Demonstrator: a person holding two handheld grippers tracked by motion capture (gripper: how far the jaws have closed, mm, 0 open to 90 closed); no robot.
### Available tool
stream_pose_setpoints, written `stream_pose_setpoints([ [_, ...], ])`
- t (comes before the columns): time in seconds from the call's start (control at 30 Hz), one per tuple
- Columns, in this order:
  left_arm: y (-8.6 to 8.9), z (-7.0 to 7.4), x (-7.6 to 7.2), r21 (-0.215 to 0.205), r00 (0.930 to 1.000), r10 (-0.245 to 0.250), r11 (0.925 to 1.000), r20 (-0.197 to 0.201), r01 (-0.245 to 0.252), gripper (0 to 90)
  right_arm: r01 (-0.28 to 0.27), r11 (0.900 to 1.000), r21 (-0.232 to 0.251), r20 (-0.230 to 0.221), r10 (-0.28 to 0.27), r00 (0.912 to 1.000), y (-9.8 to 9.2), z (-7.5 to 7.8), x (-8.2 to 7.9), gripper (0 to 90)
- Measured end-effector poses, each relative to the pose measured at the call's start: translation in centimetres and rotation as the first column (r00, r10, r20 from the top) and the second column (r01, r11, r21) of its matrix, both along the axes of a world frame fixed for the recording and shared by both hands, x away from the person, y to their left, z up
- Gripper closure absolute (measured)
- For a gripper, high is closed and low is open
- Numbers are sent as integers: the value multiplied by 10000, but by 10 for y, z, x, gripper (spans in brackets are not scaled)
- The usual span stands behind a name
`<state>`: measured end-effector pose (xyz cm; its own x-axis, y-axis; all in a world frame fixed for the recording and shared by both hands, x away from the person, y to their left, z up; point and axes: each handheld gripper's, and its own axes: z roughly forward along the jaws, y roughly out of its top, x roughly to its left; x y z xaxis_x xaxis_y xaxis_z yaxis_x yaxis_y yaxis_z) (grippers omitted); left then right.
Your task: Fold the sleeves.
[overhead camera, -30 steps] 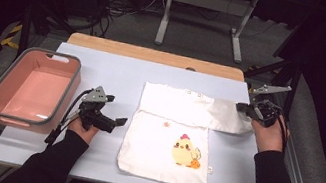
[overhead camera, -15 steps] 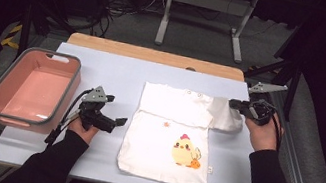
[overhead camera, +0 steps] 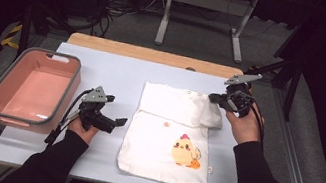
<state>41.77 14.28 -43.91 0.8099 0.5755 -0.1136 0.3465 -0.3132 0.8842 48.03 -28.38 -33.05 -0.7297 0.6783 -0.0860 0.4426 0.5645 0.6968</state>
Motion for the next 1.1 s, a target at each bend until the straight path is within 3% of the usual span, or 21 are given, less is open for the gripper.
stream_pose_setpoints([
  [0.23, 0, 0, 0, 3, 10000, 8, 10000, 9, -8, 2, -249, 9993, -288, -276, 241, 9993, 25, -10, 14, 871],
  [0.73, -1, 0, 0, 40, 9999, -72, 10000, 75, 72, 2, -48, 9979, -646, -684, 4, 9977, 46, -31, 38, 868],
  [0.87, 0, 0, -1, 44, 10000, -73, 10000, 35, 73, 2, -120, 9984, -551, -914, 69, 9958, 46, -37, 39, 710],
  [0.93, 0, 0, 0, 49, 9999, -89, 9999, 53, 89, 2, -103, 9978, -658, -721, 55, 9974, 45, -34, 36, 633],
  [1.0, -1, 0, 0, 51, 10000, -85, 10000, 39, 85, 2, -43, 9985, -537, -485, 17, 9988, 40, -28, 31, 613],
  [1.1, -1, 0, 0, 49, 10000, -71, 10000, 41, 71, 2, 352, 9986, -400, -150, -358, 9992, 23, -20, 23, 549],
])
